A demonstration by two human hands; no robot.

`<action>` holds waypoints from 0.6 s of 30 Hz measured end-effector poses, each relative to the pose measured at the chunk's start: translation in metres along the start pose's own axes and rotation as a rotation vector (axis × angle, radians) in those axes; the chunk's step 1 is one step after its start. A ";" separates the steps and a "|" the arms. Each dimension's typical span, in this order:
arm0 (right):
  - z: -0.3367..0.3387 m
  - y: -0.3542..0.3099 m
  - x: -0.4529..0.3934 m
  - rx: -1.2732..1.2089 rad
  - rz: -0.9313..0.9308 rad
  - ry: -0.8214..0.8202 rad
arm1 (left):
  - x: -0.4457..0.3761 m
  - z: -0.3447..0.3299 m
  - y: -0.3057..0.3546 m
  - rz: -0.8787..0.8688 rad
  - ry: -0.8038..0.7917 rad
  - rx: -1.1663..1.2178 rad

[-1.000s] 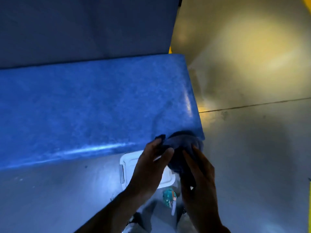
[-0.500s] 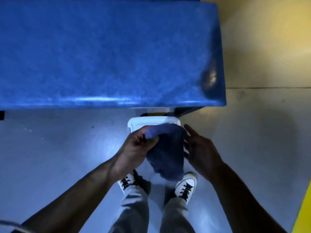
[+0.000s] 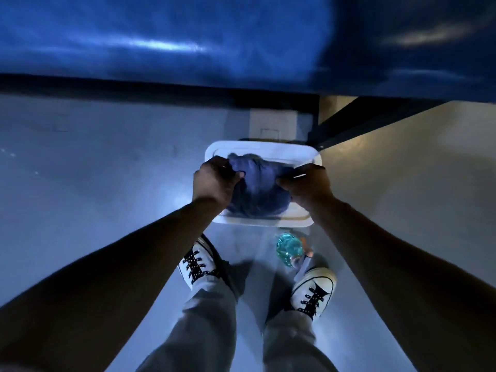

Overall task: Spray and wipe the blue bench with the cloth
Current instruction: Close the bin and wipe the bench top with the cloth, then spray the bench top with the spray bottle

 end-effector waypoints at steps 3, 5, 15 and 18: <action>-0.013 0.014 -0.016 0.157 0.003 0.065 | -0.012 -0.017 -0.013 -0.067 0.046 -0.139; -0.018 0.021 -0.020 0.198 0.027 0.078 | -0.014 -0.022 -0.017 -0.132 0.082 -0.245; 0.046 0.043 0.034 0.058 0.012 0.016 | 0.081 -0.001 0.014 -0.140 0.085 0.482; 0.070 0.073 0.058 0.076 -0.008 0.032 | 0.116 -0.028 0.017 -0.130 -0.015 0.429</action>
Point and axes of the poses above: each hand's wrist, its own x-axis away from the middle knuckle, its own z-axis out of the back of the hand, y = z × x, the point moved 3 cm from there along -x, towards the middle knuckle, and after that the axes turned 2 degrees about z, right-handed, at the moved point
